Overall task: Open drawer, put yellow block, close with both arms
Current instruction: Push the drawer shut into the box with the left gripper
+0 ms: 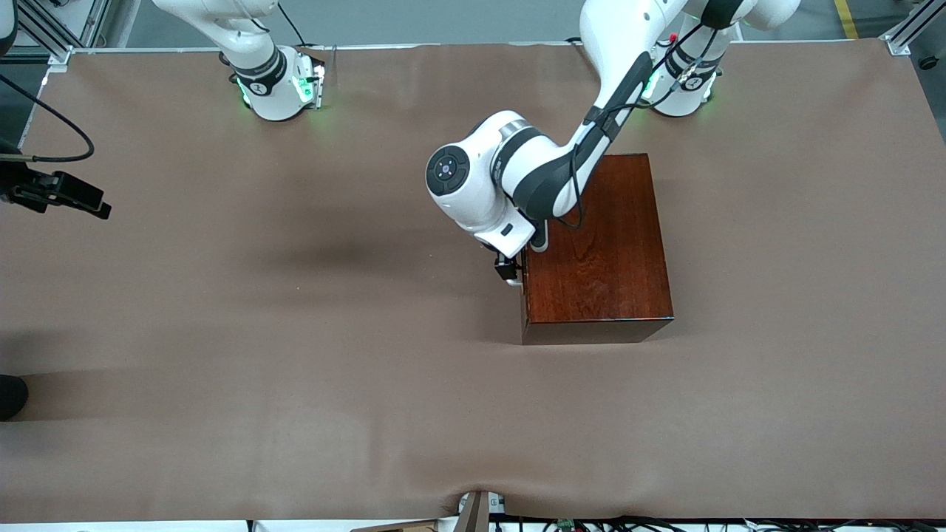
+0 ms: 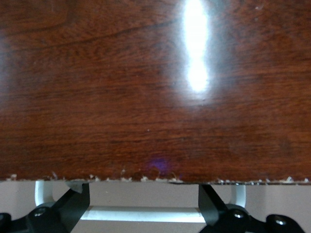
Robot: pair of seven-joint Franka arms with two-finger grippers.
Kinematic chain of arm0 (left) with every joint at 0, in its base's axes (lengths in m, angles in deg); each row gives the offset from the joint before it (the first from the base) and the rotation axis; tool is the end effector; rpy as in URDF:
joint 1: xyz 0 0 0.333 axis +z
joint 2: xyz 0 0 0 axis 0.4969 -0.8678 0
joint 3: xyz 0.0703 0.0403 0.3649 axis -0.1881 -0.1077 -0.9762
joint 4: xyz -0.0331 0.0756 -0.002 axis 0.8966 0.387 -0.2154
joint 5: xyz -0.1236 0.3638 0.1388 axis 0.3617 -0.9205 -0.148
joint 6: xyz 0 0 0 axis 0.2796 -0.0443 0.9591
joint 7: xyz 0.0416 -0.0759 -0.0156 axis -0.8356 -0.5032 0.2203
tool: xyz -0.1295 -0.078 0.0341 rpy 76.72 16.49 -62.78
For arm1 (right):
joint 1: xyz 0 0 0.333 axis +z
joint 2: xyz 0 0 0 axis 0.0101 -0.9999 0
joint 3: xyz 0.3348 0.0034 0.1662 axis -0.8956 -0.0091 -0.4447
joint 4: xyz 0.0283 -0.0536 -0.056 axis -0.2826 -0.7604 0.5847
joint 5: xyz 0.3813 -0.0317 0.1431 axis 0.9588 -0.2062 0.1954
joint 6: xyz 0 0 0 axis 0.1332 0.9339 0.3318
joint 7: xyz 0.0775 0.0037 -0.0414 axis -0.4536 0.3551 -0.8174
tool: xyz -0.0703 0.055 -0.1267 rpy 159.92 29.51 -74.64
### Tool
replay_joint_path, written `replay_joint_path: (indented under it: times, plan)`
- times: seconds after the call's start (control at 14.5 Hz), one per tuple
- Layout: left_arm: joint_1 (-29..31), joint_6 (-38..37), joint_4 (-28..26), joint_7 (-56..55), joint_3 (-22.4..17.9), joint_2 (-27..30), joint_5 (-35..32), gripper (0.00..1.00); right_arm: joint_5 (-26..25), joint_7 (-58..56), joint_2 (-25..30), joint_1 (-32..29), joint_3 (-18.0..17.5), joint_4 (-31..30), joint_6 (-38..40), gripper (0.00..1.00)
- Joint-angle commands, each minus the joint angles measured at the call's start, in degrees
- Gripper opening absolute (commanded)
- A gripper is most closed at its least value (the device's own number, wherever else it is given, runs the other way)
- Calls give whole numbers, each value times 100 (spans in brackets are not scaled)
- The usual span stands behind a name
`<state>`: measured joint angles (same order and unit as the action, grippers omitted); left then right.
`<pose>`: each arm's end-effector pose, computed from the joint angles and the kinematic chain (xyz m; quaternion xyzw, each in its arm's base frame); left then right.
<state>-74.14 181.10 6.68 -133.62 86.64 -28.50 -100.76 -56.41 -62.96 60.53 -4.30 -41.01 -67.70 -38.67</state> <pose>0.5367 -0.5249 0.3012 -0.6997 -0.6962 -0.0939 0.1302 0.5804 -0.0353 0.6240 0.9978 -0.0603 -0.0289 0.0002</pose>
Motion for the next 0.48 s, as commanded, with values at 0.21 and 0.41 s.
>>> replay_joint_path:
  times: [0.21,0.41]
  plan:
    - [-531,-153,-36,-67,-118,244,-281,100,13,-29,174,-129,-107,-185,-51,100]
    - [-487,-337,-36,-85,-135,252,-281,100,13,-29,174,-129,-107,-176,-59,100]
